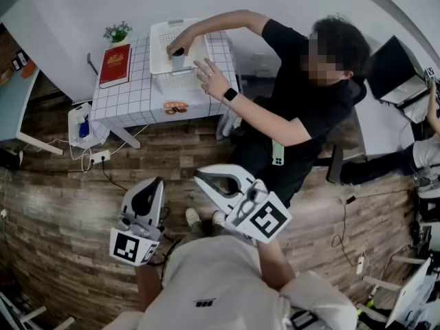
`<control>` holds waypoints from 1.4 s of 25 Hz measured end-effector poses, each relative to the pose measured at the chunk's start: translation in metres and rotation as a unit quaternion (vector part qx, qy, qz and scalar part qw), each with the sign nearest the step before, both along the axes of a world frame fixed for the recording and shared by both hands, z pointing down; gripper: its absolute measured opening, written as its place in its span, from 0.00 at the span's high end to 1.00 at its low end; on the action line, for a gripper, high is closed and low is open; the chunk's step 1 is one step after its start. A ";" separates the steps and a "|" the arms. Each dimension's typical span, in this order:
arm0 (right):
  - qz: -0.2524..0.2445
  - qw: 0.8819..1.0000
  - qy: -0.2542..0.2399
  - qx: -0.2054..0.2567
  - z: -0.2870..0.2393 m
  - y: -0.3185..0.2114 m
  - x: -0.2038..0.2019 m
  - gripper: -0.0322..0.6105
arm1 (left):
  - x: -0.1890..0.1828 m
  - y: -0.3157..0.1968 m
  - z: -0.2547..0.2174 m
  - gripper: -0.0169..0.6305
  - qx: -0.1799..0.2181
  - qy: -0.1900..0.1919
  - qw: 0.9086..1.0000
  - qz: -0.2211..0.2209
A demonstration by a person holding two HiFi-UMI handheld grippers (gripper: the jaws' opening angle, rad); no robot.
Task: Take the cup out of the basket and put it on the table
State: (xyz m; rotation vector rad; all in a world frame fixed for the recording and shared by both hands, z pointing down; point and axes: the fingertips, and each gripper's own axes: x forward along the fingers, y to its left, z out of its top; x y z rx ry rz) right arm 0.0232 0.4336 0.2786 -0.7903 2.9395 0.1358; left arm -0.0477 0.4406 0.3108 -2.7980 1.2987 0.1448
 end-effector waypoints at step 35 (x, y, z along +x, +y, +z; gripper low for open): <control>-0.016 1.000 -0.015 -0.013 0.020 0.021 0.044 0.93 | 0.054 0.021 -0.003 0.96 -0.002 -0.028 0.999 -0.016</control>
